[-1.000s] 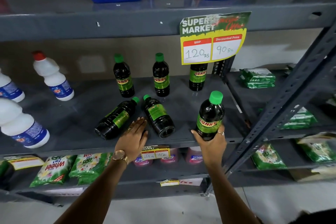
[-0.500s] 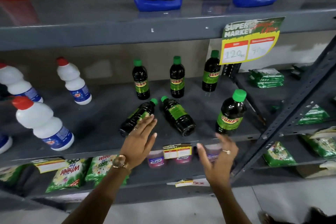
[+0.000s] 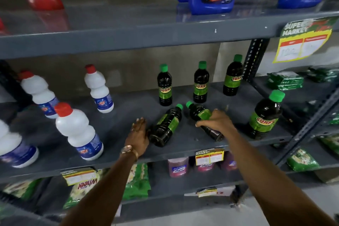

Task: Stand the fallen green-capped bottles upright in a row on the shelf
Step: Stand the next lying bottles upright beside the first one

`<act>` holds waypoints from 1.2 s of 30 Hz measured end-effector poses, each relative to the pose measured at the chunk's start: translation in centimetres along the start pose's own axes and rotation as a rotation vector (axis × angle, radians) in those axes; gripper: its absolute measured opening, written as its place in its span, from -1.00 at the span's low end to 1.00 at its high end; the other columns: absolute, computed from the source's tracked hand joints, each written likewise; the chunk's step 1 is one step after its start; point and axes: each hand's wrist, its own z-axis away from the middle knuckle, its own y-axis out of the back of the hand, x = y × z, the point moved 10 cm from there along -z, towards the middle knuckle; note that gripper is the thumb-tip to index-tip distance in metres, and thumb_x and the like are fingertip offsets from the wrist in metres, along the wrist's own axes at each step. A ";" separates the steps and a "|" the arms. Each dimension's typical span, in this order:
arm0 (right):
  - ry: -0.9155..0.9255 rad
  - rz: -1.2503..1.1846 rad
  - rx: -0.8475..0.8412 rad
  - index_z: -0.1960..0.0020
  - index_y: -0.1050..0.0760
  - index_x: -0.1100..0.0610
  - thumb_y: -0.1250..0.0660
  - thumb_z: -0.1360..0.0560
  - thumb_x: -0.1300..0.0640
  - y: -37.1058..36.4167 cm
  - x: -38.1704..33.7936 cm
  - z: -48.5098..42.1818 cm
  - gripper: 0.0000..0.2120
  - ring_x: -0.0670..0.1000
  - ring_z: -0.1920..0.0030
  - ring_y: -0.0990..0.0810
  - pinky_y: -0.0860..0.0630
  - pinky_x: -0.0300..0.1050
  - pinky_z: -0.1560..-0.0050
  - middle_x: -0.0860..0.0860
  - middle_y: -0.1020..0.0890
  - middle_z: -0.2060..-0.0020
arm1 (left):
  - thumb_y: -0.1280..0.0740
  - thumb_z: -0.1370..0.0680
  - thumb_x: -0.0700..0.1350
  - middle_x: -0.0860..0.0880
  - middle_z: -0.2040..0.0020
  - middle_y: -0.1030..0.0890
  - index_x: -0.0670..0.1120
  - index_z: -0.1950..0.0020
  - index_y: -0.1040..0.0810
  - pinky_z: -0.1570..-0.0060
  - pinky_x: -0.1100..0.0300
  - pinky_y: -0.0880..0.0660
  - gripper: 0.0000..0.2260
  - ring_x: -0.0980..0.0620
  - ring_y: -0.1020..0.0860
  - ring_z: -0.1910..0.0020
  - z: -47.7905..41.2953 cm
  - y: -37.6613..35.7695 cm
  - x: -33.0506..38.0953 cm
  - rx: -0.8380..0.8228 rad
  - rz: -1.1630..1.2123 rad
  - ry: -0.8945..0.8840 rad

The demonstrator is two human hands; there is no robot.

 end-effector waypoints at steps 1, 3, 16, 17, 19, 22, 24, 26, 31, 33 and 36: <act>0.002 -0.026 0.036 0.18 -0.48 0.10 -0.55 -0.14 -0.22 0.2 0.2 0.0 -0.51 0.10 0.11 -0.57 -0.46 -0.15 0.15 0.08 -0.60 0.10 | -0.16 -0.58 -0.19 -0.24 -0.49 -0.12 -0.22 -0.44 -0.14 -0.46 0.00 0.01 -0.55 -0.18 -0.05 -0.47 0.0 0.0 -0.1 0.006 -0.006 0.000; 0.003 -0.148 0.173 0.04 -0.52 0.15 -0.56 -0.11 -0.23 1.1 0.5 0.0 -0.39 0.12 0.06 -0.62 -0.48 -0.14 0.12 0.07 -0.62 0.11 | -0.11 -0.58 -0.14 -0.24 -0.48 -0.16 -0.22 -0.43 -0.17 -0.45 0.03 0.02 -0.57 -0.18 -0.07 -0.47 0.0 0.2 0.2 0.024 -0.024 -0.015; 0.176 -0.763 0.520 -0.34 -0.24 0.15 -0.62 -0.24 0.15 2.9 1.0 0.7 -0.19 -0.03 -0.06 -0.51 -0.45 -0.11 -0.11 -0.01 -0.52 -0.07 | -0.03 -0.50 -0.03 -0.22 -0.44 -0.26 -0.20 -0.41 -0.24 -0.43 0.10 0.04 -0.49 -0.14 -0.14 -0.46 0.1 0.3 0.5 0.043 -0.064 -0.067; 0.191 -0.762 0.495 -0.39 -0.22 0.15 -0.57 -0.30 0.22 2.5 1.1 0.7 -0.22 -0.03 -0.06 -0.50 -0.46 -0.09 -0.14 -0.01 -0.51 -0.09 | -0.03 -0.50 -0.03 -0.22 -0.44 -0.26 -0.20 -0.41 -0.24 -0.42 0.10 0.04 -0.50 -0.14 -0.15 -0.45 0.1 0.4 0.5 0.042 -0.065 -0.063; 0.200 -0.728 0.481 -0.43 -0.22 0.20 -0.49 -0.36 0.32 1.8 1.7 0.8 -0.27 0.01 -0.09 -0.49 -0.46 0.02 -0.22 0.03 -0.50 -0.11 | -0.03 -0.50 -0.05 -0.22 -0.44 -0.26 -0.21 -0.41 -0.23 -0.42 0.10 0.04 -0.50 -0.14 -0.15 -0.45 0.0 0.4 0.4 0.035 -0.070 -0.055; 0.160 -0.680 0.537 -0.40 -0.31 0.19 -0.53 -0.33 0.22 1.7 2.4 1.0 -0.30 0.08 -0.14 -0.52 -0.45 -0.04 -0.20 0.10 -0.54 -0.14 | -0.03 -0.48 -0.09 -0.23 -0.44 -0.26 -0.20 -0.41 -0.23 -0.43 0.09 0.04 -0.50 -0.15 -0.15 -0.45 0.0 0.2 0.3 0.016 -0.074 -0.043; 0.120 -0.648 0.612 -0.30 -0.38 0.20 -0.62 -0.22 0.08 2.0 2.2 1.1 -0.26 0.16 -0.18 -0.51 -0.44 -0.03 -0.18 0.16 -0.54 -0.15 | -0.03 -0.48 -0.10 -0.23 -0.44 -0.26 -0.21 -0.41 -0.23 -0.43 0.09 0.03 -0.50 -0.15 -0.15 -0.45 0.0 0.1 0.2 0.008 -0.078 -0.040; 0.059 -0.576 0.653 -0.24 -0.39 0.26 -0.66 -0.11 -0.04 1.7 1.9 0.9 -0.16 0.26 -0.21 -0.44 -0.40 0.14 -0.25 0.23 -0.50 -0.16 | -0.01 -0.50 -0.05 -0.23 -0.44 -0.26 -0.21 -0.41 -0.22 -0.43 0.08 0.03 -0.50 -0.14 -0.16 -0.45 0.1 0.2 0.2 0.013 -0.080 -0.039; 0.153 -0.636 0.611 -0.27 -0.39 0.24 -0.63 -0.15 0.19 0.5 1.5 0.2 -0.24 0.17 -0.20 -0.45 -0.40 -0.01 -0.24 0.18 -0.46 -0.18 | 0.09 -0.51 0.11 -0.21 -0.44 -0.27 -0.19 -0.41 -0.24 -0.41 0.13 0.04 -0.43 -0.12 -0.16 -0.45 0.2 0.5 0.6 0.033 -0.073 -0.047; 0.192 -0.694 0.551 -0.29 -0.41 0.19 -0.54 -0.22 0.33 0.1 1.9 0.1 -0.32 0.09 -0.11 -0.55 -0.48 -0.06 -0.16 0.10 -0.55 -0.12 | 0.11 -0.50 0.14 -0.20 -0.45 -0.27 -0.18 -0.41 -0.23 -0.41 0.13 0.03 -0.40 -0.11 -0.16 -0.45 0.3 0.6 0.7 0.042 -0.064 -0.046; 0.183 -0.685 0.587 -0.28 -0.45 0.16 -0.59 -0.22 0.22 0.3 2.5 0.2 -0.33 0.08 -0.12 -0.57 -0.52 0.01 -0.17 0.10 -0.58 -0.11 | 0.01 -0.52 0.05 -0.19 -0.46 -0.25 -0.16 -0.42 -0.22 -0.41 0.13 0.02 -0.49 -0.11 -0.15 -0.45 0.3 0.7 0.8 0.045 -0.042 -0.030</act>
